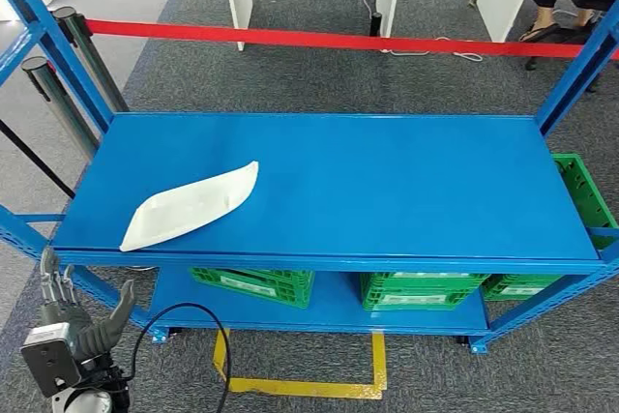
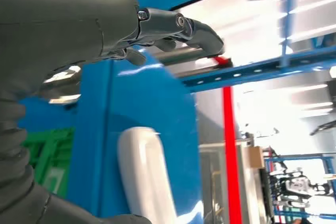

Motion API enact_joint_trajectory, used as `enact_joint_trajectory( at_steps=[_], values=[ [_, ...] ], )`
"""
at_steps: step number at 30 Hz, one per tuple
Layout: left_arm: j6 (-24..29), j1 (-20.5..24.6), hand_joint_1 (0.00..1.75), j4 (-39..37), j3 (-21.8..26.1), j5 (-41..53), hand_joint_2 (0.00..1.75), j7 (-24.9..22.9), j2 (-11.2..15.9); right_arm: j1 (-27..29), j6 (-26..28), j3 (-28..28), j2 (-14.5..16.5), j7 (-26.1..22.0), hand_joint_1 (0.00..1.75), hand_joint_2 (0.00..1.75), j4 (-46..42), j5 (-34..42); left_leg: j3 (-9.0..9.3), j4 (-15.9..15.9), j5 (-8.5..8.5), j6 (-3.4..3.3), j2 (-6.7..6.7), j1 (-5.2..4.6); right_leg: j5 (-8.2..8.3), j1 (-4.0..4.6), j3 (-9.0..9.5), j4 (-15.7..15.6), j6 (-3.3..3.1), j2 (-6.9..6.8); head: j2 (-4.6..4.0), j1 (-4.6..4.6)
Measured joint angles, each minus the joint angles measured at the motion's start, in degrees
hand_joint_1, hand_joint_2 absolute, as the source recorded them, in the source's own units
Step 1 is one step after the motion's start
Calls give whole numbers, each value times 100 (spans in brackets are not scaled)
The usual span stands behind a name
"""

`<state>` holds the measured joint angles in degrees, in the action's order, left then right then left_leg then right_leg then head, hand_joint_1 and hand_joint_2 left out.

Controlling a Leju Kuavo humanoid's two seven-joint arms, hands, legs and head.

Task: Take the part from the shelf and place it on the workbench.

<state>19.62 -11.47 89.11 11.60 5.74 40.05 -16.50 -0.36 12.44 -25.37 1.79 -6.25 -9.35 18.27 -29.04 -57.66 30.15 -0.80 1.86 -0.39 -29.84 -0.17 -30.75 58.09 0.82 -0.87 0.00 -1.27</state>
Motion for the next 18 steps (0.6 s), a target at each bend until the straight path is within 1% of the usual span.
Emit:
enact_joint_trajectory(
  at_steps=[3, 8, 18],
  values=[
    [260, 0, 0, 43, -211, 268, 175, 1, 44, -8, -39, -32, 0, 1, 0, 175, 1, 0, 0, 0, 0, 0, 0, 0, 0, 0, 0, 0, 0, 0, 0, 0],
    [732, 41, 0, 54, -639, 1163, 175, -78, 160, -35, -146, -114, 0, 7, 0, 175, 2, -13, 0, -1, 0, 0, 0, 0, 0, 0, -1, 0, 0, 1, 0, 0],
    [1286, 470, 0, -33, -1164, 3072, 175, -725, 431, -74, -372, -305, 0, 53, 0, 175, 2, -105, 0, -1, 0, 0, 0, 0, 0, 0, -1, 0, 0, 2, 0, 1]
  ],
)
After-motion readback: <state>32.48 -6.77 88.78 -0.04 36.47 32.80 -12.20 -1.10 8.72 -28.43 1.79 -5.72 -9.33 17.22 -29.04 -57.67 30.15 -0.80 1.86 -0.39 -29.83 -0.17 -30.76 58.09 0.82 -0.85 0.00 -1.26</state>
